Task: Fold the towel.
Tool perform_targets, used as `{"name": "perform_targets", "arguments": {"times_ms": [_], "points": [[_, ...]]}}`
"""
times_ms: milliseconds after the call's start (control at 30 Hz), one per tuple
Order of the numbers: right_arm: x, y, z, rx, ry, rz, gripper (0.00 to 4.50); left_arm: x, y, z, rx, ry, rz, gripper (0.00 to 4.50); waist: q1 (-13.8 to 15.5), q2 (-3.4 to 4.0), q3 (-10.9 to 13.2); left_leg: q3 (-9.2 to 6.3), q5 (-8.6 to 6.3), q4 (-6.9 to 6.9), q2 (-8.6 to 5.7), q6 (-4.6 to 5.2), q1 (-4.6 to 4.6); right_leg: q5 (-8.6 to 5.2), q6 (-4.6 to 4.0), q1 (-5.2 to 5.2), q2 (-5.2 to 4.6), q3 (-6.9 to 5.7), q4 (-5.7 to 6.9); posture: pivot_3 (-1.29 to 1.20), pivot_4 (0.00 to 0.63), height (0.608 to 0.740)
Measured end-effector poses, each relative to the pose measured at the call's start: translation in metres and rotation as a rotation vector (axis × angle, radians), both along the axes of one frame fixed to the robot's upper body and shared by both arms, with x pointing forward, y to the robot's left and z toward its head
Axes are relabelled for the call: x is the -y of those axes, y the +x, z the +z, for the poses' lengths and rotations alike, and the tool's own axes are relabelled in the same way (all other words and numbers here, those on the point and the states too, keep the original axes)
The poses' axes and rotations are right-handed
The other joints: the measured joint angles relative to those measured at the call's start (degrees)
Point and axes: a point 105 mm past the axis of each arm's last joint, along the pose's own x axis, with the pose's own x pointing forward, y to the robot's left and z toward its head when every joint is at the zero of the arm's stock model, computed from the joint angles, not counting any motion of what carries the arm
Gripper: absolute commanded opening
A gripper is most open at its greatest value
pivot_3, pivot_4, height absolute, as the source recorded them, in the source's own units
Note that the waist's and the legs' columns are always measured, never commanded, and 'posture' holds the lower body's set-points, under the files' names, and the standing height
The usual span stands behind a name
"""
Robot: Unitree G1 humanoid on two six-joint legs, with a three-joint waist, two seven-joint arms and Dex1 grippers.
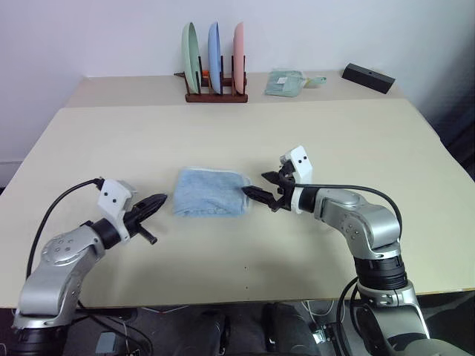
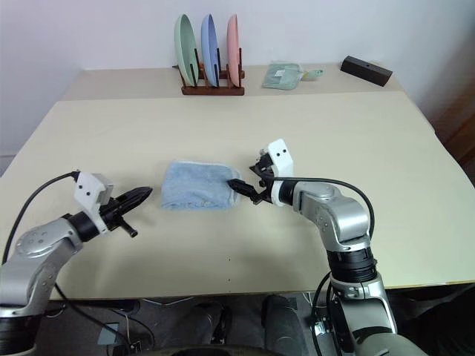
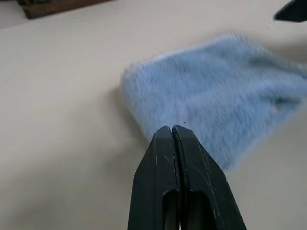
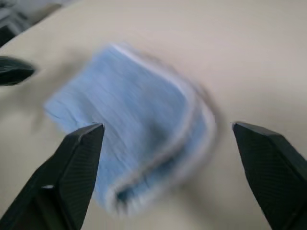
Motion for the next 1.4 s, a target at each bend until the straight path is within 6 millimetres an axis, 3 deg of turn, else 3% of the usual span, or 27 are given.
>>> {"name": "perform_targets", "arguments": {"times_ms": [133, 267, 300, 400, 600, 767, 933, 1000, 1100, 1167, 1200, 1300, 1400], "points": [[-0.010, -0.001, -0.025, -0.182, 0.060, -0.026, 4.45, 0.002, -0.006, 0.002, 0.004, 0.010, -0.039, 0.00, -0.08, 0.02, 0.02, 0.02, -0.01, 0.00, 0.00, 0.01, 0.00, 0.00, 0.00, 0.00, -0.01, 0.00, 0.00, 0.00, 0.150, 0.740], [-0.031, 0.001, -0.025, -0.226, 0.084, -0.004, 4.45, 0.018, -0.015, 0.005, 0.021, 0.024, -0.135, 0.00, -0.23, 0.03, 0.02, 0.02, 0.00, -0.02, 0.01, 0.01, 0.01, 0.00, 0.00, -0.02, 0.00, 0.00, 0.01, 0.00, 0.150, 0.740], [-0.036, 0.001, -0.025, -0.232, 0.092, 0.004, 4.23, 0.021, -0.017, 0.004, 0.020, 0.026, -0.150, 0.00, -0.26, 0.04, 0.02, 0.02, 0.00, -0.04, 0.01, 0.01, 0.01, 0.00, 0.00, -0.03, 0.01, 0.00, 0.02, 0.00, 0.150, 0.740], [-0.048, 0.005, -0.027, -0.285, 0.150, -0.009, 3.16, 0.025, -0.018, 0.000, 0.007, 0.034, -0.161, 0.00, -0.26, 0.04, 0.02, 0.03, 0.00, -0.03, 0.01, 0.01, 0.01, 0.00, 0.00, -0.01, 0.01, 0.01, 0.01, 0.00, 0.150, 0.740], [-0.061, 0.010, -0.023, -0.358, 0.248, -0.042, 0.06, 0.027, -0.018, -0.001, 0.008, 0.022, -0.157, 0.00, -0.16, 0.06, 0.03, 0.03, -0.01, -0.04, 0.00, 0.01, 0.00, 0.00, 0.00, -0.03, 0.01, 0.00, 0.02, 0.00, 0.150, 0.740], [-0.056, 0.011, -0.023, -0.382, 0.268, -0.065, 0.06, 0.030, -0.017, -0.001, 0.013, 0.020, -0.159, 0.00, -0.24, 0.08, 0.05, 0.03, -0.01, -0.04, 0.00, 0.01, 0.00, 0.00, 0.00, -0.04, 0.01, 0.00, 0.03, 0.00, 0.150, 0.740], [-0.041, 0.014, -0.009, -0.343, 0.320, -0.104, 0.06, 0.036, -0.015, -0.001, 0.017, 0.021, -0.173, 0.00, -0.26, 0.09, 0.05, 0.03, -0.01, -0.04, 0.00, 0.01, 0.00, 0.00, 0.00, -0.04, 0.01, 0.00, 0.03, 0.00, 0.150, 0.740], [-0.008, 0.028, 0.009, -0.259, 0.406, -0.218, 0.06, 0.043, -0.010, 0.004, 0.041, 0.014, -0.186, 0.00, 0.48, 0.13, 0.08, -0.01, -0.02, 0.00, -0.07, 0.04, -0.06, 0.01, 0.00, -0.03, -0.04, -0.02, 0.00, 0.00, 0.150, 0.740], [0.095, 0.047, 0.046, -0.085, 0.496, -0.546, 0.06, 0.052, -0.004, 0.006, 0.049, -0.004, -0.211, 0.00, 1.62, 0.14, 0.08, -0.05, -0.06, 0.05, -0.20, 0.14, -0.09, 0.01, 0.01, 0.00, -0.13, -0.02, -0.02, 0.00, 0.150, 0.740], [0.157, 0.043, 0.062, 0.007, 0.514, -0.738, 0.06, 0.055, -0.002, 0.002, 0.034, -0.006, -0.224, 0.00, 1.40, 0.13, 0.07, -0.06, -0.08, 0.01, -0.18, 0.15, -0.08, 0.01, 0.01, -0.01, -0.12, -0.02, -0.04, 0.00, 0.150, 0.740], [0.179, 0.038, 0.066, 0.033, 0.525, -0.810, 0.06, 0.056, -0.002, 0.000, 0.025, -0.006, -0.230, 0.00, 1.08, 0.14, 0.08, -0.02, -0.07, -0.06, -0.14, 0.15, -0.08, 0.00, 0.01, -0.05, -0.11, -0.01, -0.04, 0.00, 0.150, 0.740], [0.239, 0.018, 0.054, 0.008, 0.557, -1.060, 0.06, 0.070, 0.005, 0.005, 0.045, -0.020, -0.283, 0.00, 0.55, 0.16, 0.07, 0.09, -0.03, -0.08, -0.02, 0.08, -0.07, 0.00, 0.01, -0.09, -0.07, -0.01, -0.01, 0.00, 0.150, 0.740], [0.275, -0.006, 0.022, -0.103, 0.541, -1.268, 0.06, 0.075, 0.009, 0.003, 0.038, -0.016, -0.306, 0.00, -0.21, 0.25, 0.01, 0.15, -0.01, -0.07, 0.01, 0.05, -0.03, 0.00, 0.01, -0.05, -0.08, 0.03, 0.03, 0.00, 0.150, 0.740]]}}
